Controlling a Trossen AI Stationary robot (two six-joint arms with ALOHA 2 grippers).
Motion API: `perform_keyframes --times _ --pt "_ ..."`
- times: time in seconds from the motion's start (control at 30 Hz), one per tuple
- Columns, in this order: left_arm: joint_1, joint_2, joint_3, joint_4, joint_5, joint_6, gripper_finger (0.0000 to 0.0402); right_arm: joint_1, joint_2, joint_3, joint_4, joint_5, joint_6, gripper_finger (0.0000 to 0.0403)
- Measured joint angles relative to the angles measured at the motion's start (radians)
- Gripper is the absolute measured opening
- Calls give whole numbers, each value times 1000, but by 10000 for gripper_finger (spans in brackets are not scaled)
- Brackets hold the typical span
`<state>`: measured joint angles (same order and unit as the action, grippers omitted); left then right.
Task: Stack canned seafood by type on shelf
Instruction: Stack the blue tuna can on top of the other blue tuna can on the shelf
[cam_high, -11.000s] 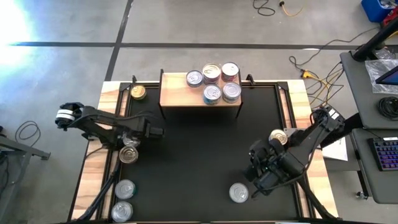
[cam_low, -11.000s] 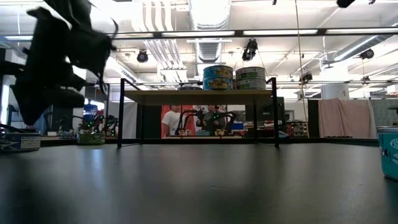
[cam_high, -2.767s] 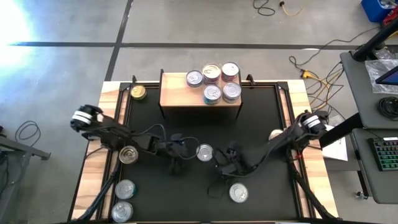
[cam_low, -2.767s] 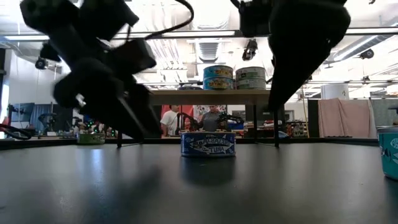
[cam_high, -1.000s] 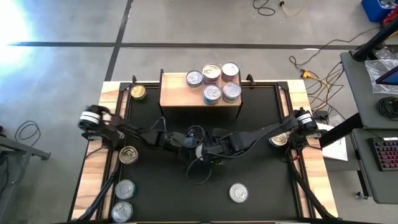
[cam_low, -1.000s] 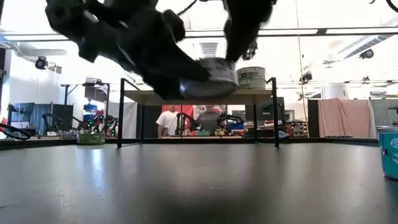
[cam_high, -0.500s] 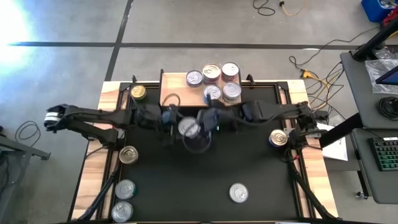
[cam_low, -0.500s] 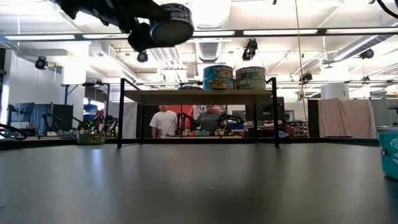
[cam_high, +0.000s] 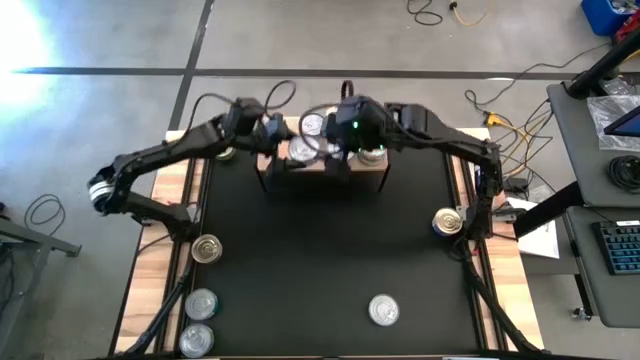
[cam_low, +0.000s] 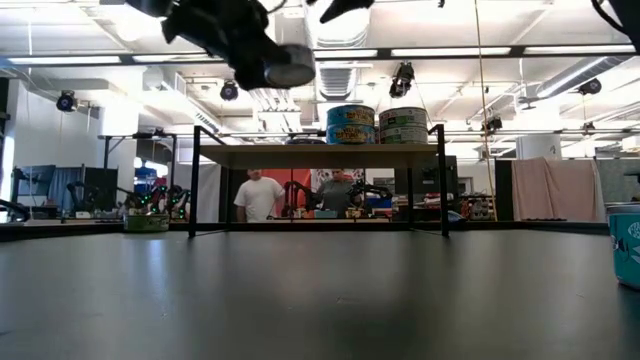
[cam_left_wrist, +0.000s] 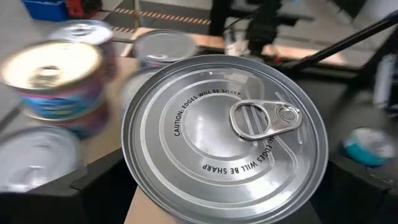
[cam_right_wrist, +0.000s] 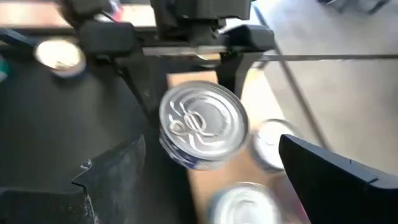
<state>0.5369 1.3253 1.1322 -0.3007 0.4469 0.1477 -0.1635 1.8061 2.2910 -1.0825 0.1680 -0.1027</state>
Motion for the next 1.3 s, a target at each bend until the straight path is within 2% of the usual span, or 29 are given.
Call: perform_keyframes --times 0.13,0.23,0.37,0.47,0.53,0.6,0.73,0.83,0.9,0.97,1.1,1.3 --pt "79 90 104 -91 9 146 373 -82 0 -1 -8 -7 -146 361" --pt "140 165 222 -245 29 296 372 -136 0 -1 6 -21 -271 361" --pt "221 281 411 -468 69 425 372 -204 0 -3 51 -128 -413 361" --pt "260 374 530 -561 69 500 372 -238 0 -3 77 -225 -382 361" --pt "283 430 590 -593 93 578 372 -250 0 -4 82 -252 -374 361" --pt "309 489 641 -598 146 632 371 -256 6 -13 112 -255 -389 361" --pt "354 606 743 -607 303 643 371 -261 48 -20 195 -283 -408 361" --pt "360 663 812 -651 373 701 371 -269 95 -21 277 -228 -387 361" --pt "355 692 852 -687 363 754 371 -280 126 -21 328 -142 -342 361" --pt "357 710 869 -695 359 758 371 -299 148 -21 333 -104 -291 355" --pt "373 712 863 -690 381 742 371 -328 174 -21 328 -128 -196 319" --pt "359 711 832 -691 308 733 373 -355 216 -21 333 -204 -129 230"
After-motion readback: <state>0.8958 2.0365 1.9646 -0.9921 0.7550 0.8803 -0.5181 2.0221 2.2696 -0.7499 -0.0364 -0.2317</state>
